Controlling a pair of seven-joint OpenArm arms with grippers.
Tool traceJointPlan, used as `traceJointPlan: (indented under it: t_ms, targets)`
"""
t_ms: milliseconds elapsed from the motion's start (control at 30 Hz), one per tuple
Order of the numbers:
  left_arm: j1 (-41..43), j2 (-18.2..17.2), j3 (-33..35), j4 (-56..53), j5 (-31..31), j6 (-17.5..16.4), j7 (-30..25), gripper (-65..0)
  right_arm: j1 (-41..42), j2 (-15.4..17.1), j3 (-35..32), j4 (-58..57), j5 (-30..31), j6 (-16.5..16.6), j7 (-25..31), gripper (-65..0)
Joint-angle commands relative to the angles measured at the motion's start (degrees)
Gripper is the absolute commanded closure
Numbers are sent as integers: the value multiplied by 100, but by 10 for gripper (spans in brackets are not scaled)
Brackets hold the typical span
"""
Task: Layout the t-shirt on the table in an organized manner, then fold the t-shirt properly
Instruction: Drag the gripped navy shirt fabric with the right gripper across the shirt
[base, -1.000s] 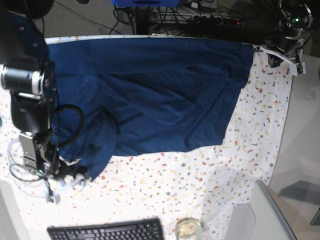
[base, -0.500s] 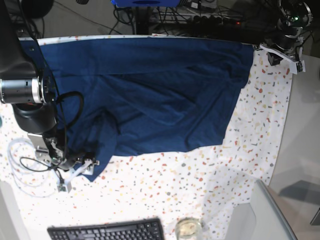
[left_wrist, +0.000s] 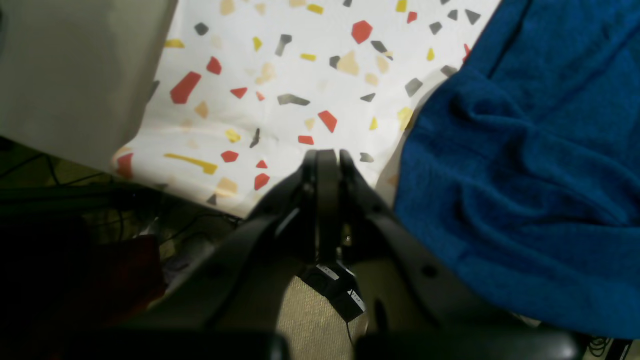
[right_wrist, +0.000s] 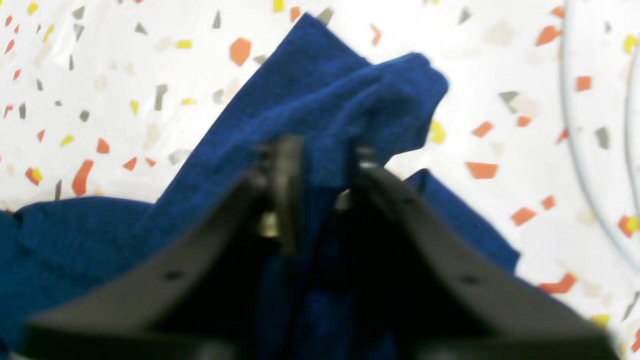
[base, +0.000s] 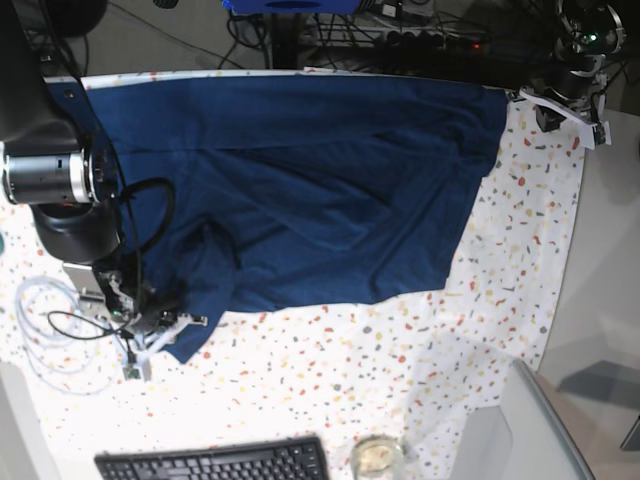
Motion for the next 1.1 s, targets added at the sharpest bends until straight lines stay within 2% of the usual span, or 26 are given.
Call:
traceJointPlan:
  t_ms: [0,33,200,267,367,467,533,667,867,933,1067]
  targets:
    - [26,-63,-31,82,-77,-15,-110,0,227,15,11,100,31,45,135,-26]
    - [26,-63,-31,82,-77,-15,-110,0,236,15,11,100,40,45,143,0]
    - [26,-71,-31,73,-77,-15,-110,0,87,33,3,583,40,54,64,0]
    - [18,-80,-31,91,-77,-15,-110,0,-107,42,3,1041,40,63,-226,0]
    - [18,-80,-40,144,-77,-15,-110,0,-740,24,20,2482,49,379,-929,0]
    - [0,-89,-251,152,-77,-15,-102,0,-1584,-11,3,4337,57,493,-1676,0]
    - [-9,-89,-506,196,-77,-15,-102,0,-2164,-187,-6,5559,57,696,-2134,0]
    - [0,-89,-866,460,-77,-15,-93,0,-2990,-530,-6,7230,57,1074,-2652,0]
    - [61,-89,-1086,759,-77,-15,-93,0,-3491,-1110,-15,7854,57,1311,-3162,0]
    - [61,-80,-1086,785,-77,-15,-93,0,-3606,-1180,-173,7880,57,1460,-3241,0]
    - [70,-80,-1086,768,-77,-15,-93,0,-3878,-1180,-912,7889,57,1496,-3224,0]
